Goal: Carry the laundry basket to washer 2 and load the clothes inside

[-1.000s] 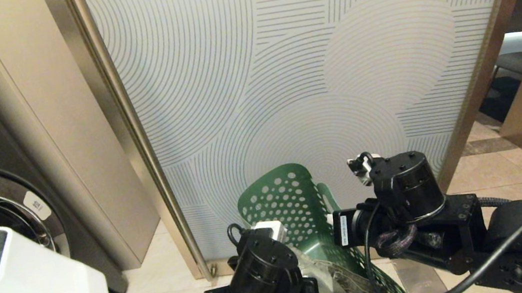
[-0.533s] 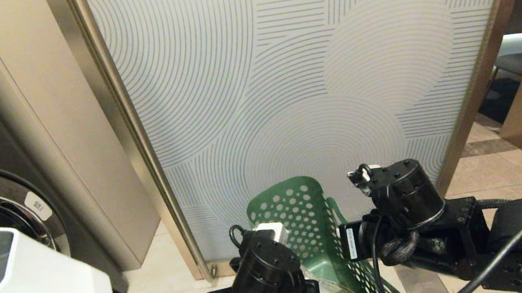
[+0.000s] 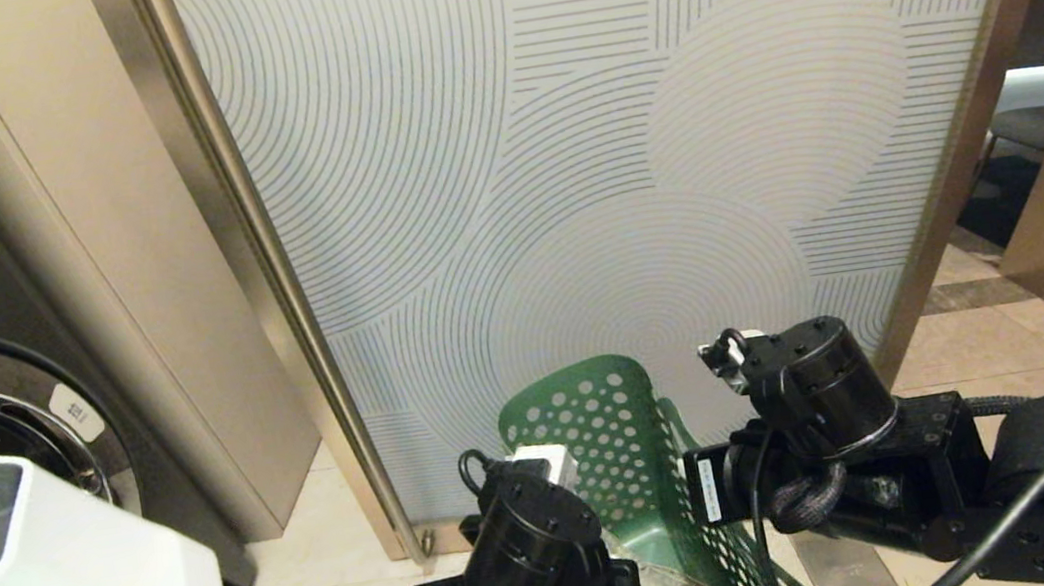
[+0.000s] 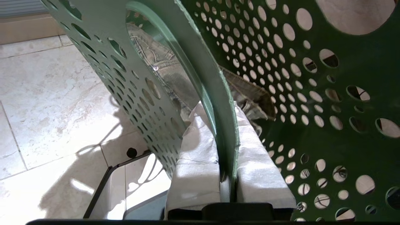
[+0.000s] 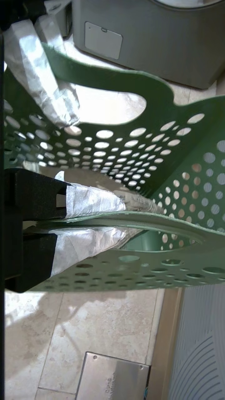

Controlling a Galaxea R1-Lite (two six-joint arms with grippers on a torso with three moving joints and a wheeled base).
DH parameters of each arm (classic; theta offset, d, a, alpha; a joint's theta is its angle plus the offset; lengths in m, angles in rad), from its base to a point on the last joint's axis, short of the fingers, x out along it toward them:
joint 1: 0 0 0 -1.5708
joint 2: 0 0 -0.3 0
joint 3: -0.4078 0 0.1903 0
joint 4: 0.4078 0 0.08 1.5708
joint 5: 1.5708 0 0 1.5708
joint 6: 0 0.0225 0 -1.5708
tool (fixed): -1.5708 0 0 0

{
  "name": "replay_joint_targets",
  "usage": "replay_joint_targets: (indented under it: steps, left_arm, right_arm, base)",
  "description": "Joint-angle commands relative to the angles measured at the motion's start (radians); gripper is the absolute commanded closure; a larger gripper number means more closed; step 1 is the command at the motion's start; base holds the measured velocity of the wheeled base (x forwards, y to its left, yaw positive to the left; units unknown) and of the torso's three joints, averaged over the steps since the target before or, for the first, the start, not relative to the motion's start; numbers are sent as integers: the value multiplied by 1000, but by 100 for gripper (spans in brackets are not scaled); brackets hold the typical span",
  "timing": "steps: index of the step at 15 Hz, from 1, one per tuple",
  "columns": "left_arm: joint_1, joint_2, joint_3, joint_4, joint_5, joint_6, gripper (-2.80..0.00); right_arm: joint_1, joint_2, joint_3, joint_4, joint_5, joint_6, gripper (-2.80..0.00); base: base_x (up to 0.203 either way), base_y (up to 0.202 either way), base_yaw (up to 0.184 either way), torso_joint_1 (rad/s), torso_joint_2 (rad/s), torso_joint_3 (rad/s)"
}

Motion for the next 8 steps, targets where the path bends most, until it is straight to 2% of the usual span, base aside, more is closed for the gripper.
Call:
replay_joint_targets:
  steps: [1, 7, 8]
  left_arm:
    - [-1, -3, 0, -3, 4, -4, 0]
    - [-9, -4, 2, -5, 18, -4, 0]
    - [-9, -5, 2, -4, 17, -4, 0]
  right_arm:
    - [0, 0, 2, -3, -2, 2, 0]
    - [-1, -14, 24, -10, -5, 0, 0]
    - [-1, -16, 25, -10, -6, 0, 0]
  base:
    - [0, 0, 0, 0, 0, 0]
    - [0, 0, 0, 0, 0, 0]
    - [-5, -3, 100, 6, -2, 3]
